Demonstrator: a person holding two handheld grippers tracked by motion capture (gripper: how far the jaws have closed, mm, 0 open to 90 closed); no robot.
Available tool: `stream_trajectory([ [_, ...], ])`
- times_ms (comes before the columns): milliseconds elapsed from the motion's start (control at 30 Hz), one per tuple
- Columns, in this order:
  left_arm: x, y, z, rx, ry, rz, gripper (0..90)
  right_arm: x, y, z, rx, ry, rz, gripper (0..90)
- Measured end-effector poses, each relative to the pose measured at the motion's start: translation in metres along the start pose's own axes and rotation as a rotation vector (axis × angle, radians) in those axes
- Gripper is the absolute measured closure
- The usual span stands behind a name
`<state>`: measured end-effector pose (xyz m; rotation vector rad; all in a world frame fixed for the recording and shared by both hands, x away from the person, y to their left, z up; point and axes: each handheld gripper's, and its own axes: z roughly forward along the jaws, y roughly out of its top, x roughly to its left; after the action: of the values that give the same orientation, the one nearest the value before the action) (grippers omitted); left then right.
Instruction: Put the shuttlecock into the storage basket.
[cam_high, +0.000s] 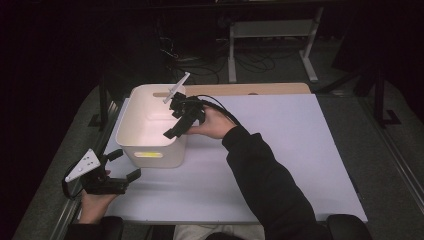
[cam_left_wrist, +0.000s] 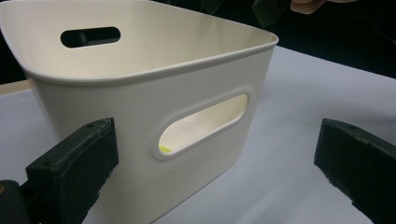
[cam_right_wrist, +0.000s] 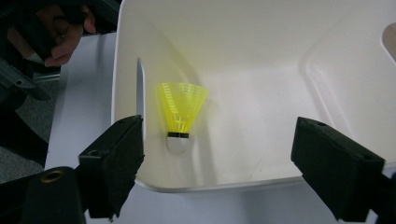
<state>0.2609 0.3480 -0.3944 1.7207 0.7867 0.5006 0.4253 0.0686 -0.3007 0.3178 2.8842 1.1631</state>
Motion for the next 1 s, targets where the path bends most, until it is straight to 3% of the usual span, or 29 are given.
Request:
stream_trajectory([
  [200,0.0,0.0,0.0,0.001,0.0,-0.001,0.0,0.0,-0.002,-0.008,-0.014,-0.007,0.004,11.0],
  [433,0.0,0.0,0.0,0.001,0.0,0.0,0.0,0.0,-0.008,-0.017,-0.022,-0.036,0.005,0.5],
  [1000,0.0,0.0,0.0,0.004,0.002,0.0,0.0,0.001,-0.032,-0.046,-0.083,-0.072,0.02,0.0],
])
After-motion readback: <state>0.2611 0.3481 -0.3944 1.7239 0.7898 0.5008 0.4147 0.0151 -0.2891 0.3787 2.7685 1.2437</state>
